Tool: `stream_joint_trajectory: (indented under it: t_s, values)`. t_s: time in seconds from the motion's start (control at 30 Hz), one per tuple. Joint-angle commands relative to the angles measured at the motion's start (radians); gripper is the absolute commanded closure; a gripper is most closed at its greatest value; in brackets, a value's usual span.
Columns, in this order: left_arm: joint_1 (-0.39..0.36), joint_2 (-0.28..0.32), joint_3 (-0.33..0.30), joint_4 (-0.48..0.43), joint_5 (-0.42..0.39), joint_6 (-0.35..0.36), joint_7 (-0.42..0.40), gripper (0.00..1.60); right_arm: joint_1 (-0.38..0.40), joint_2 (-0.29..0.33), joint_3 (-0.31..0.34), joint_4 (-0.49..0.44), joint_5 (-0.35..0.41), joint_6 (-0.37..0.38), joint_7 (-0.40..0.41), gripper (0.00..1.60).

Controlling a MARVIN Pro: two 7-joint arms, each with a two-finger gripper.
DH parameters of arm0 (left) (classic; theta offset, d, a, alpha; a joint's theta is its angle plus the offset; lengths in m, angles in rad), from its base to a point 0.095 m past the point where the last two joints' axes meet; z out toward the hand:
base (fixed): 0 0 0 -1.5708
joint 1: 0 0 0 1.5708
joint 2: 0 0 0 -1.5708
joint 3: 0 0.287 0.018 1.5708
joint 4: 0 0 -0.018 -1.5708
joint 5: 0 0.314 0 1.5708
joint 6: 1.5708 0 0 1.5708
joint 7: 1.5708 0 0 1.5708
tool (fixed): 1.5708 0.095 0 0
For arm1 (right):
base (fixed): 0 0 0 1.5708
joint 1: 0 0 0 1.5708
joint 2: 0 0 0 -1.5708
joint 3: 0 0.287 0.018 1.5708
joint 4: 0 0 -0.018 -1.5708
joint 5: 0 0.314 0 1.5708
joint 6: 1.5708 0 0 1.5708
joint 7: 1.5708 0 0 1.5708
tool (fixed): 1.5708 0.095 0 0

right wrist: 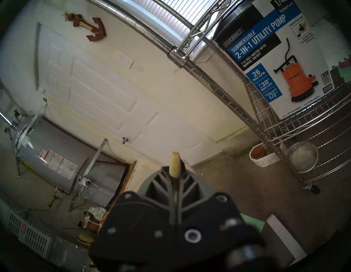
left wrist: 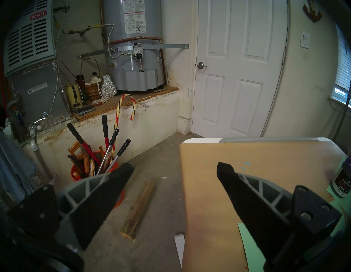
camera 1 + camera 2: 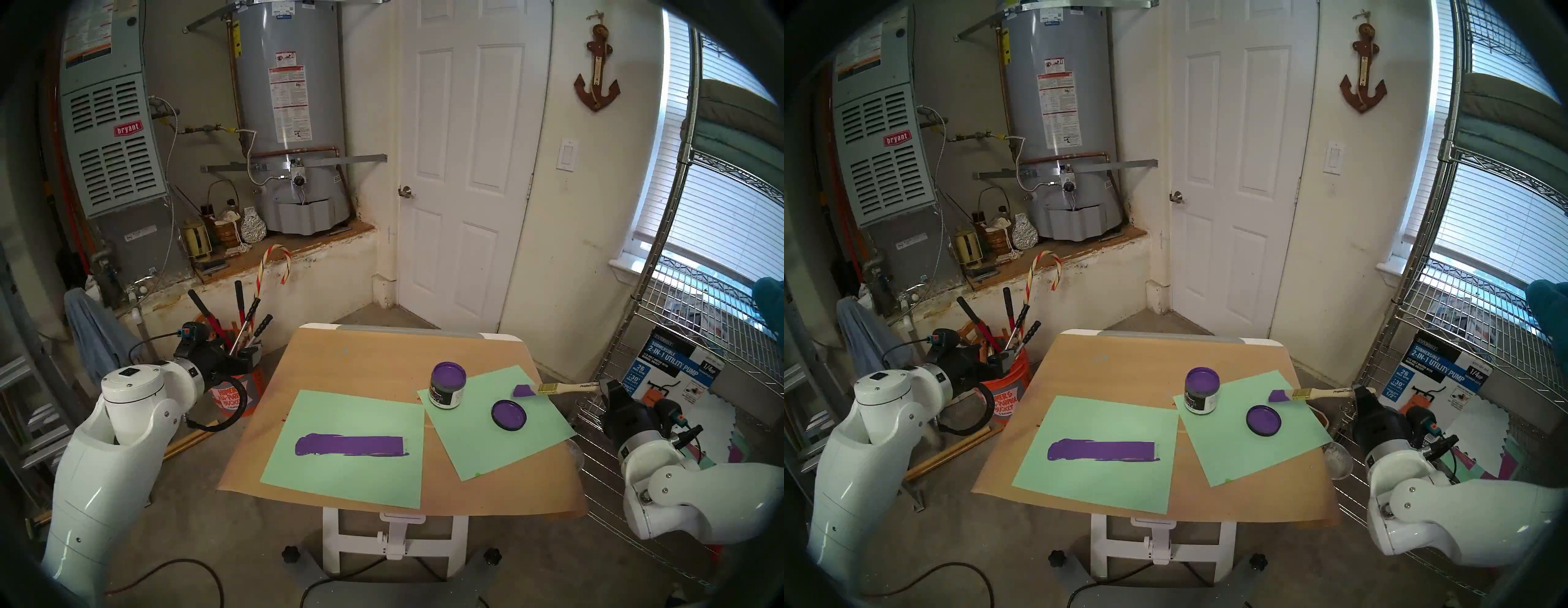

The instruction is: Pick up brush, dip the brush into paint, and paint the wood

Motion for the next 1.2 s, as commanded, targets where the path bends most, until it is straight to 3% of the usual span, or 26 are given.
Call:
stream_joint_trajectory:
  t_s: [0.0, 0.43, 0.9, 1.17]
  values:
    - [-0.009, 0.002, -0.008, -0.013, -0.001, -0.004, 0.000, 0.00, -0.056, -0.011, 0.034, -0.021, 0.014, -0.007, 0.066, 1.60]
    - [-0.009, 0.003, -0.008, -0.013, -0.001, -0.004, 0.000, 0.00, -0.156, -0.044, 0.089, -0.013, 0.048, -0.007, 0.161, 1.60]
    - [-0.009, 0.002, -0.008, -0.014, -0.001, -0.004, 0.000, 0.00, -0.282, -0.106, 0.199, -0.015, 0.079, -0.007, 0.285, 1.60]
    - [-0.008, 0.003, -0.009, -0.014, -0.001, -0.004, 0.000, 0.00, -0.374, -0.143, 0.257, -0.030, 0.085, 0.029, 0.350, 1.60]
